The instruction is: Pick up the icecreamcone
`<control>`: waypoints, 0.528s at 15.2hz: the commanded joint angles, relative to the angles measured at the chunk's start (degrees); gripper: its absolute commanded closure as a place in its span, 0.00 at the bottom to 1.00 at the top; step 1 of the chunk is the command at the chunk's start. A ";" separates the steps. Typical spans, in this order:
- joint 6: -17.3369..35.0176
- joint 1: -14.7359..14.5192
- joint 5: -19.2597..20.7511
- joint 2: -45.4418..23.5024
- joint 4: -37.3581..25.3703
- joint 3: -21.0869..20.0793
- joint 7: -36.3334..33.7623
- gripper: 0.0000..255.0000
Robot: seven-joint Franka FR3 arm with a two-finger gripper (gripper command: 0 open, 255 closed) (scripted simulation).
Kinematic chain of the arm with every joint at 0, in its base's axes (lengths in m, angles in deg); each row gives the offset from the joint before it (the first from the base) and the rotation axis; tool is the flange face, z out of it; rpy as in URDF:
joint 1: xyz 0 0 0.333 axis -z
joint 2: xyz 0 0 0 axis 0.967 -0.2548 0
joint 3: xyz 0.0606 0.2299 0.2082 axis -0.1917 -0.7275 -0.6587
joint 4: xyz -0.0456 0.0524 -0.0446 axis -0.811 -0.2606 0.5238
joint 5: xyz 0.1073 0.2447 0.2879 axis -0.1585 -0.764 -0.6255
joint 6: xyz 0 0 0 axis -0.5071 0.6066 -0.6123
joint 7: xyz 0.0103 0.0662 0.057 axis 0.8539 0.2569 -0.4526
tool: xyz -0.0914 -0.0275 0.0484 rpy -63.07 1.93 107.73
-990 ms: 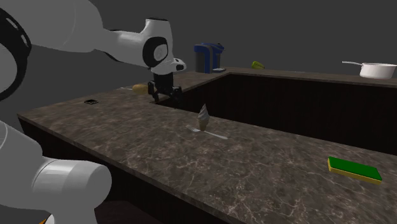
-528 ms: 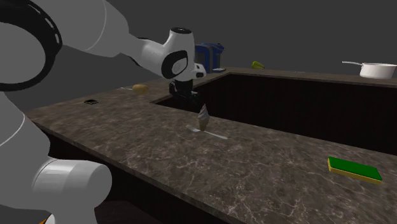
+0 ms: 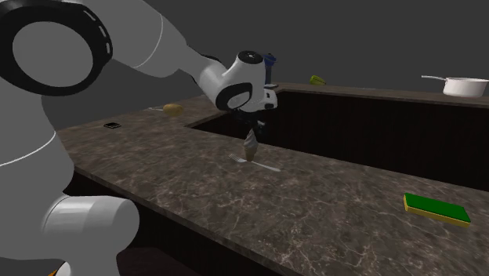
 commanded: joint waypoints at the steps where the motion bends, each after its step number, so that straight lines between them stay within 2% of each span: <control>1: 1.45 -0.69 -2.11 -1.01 0.60 1.06 1.84 0.00; 5: 3.74 -1.96 -5.48 -2.67 2.09 2.39 5.06 0.00; 8: 4.05 -2.15 -6.03 -2.93 2.28 2.59 5.57 0.00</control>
